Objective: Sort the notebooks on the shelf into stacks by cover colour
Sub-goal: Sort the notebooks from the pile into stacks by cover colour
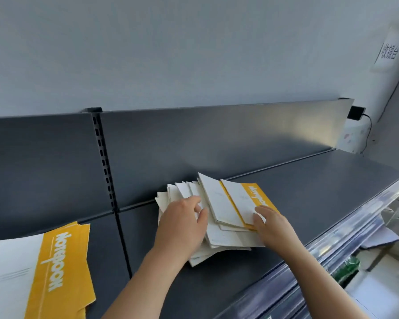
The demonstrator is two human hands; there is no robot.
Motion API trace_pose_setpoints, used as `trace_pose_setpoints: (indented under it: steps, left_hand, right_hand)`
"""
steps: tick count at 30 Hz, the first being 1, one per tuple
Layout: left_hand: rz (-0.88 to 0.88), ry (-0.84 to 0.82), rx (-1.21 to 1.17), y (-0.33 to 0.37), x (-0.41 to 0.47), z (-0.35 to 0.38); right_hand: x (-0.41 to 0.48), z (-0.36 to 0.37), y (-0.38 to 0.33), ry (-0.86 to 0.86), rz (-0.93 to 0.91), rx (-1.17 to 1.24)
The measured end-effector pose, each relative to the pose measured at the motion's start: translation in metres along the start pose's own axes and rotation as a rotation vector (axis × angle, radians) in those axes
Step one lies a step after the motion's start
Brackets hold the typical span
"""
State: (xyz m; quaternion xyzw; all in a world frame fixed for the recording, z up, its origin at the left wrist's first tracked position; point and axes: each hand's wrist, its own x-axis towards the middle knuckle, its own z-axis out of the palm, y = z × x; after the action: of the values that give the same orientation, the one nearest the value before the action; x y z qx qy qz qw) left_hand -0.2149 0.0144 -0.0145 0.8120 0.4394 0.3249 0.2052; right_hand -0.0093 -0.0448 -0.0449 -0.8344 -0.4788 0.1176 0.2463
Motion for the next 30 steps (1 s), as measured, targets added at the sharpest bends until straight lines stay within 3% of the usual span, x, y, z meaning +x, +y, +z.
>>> trace_pose_setpoints:
  steps: [3,8,15,20,23,27,30]
  left_hand:
    - [-0.117,-0.064,0.107,0.013,0.023,0.024]
    - [-0.262,-0.036,0.264,0.022,0.037,0.044]
    - [-0.461,0.032,-0.227,0.015,0.015,0.022]
    - [-0.548,-0.04,-0.407,0.015,0.004,0.011]
    - [-0.502,0.023,-0.351,0.016,-0.001,0.012]
    - [-0.515,0.108,-0.373,0.01,-0.011,0.012]
    - [-0.525,0.164,-0.392,0.005,-0.019,0.008]
  right_hand:
    - [0.012,0.001,0.01,-0.104,-0.087,-0.018]
    - [0.011,0.002,0.024,-0.105,-0.285,0.074]
    - [0.018,0.01,0.031,-0.106,-0.558,0.218]
    - [0.013,0.02,0.014,-0.201,-0.72,0.343]
    - [0.013,0.018,0.011,-0.179,-0.644,0.395]
    - [0.018,0.013,0.02,0.003,-0.443,0.377]
    - [0.016,0.013,0.019,-0.005,-0.447,0.312]
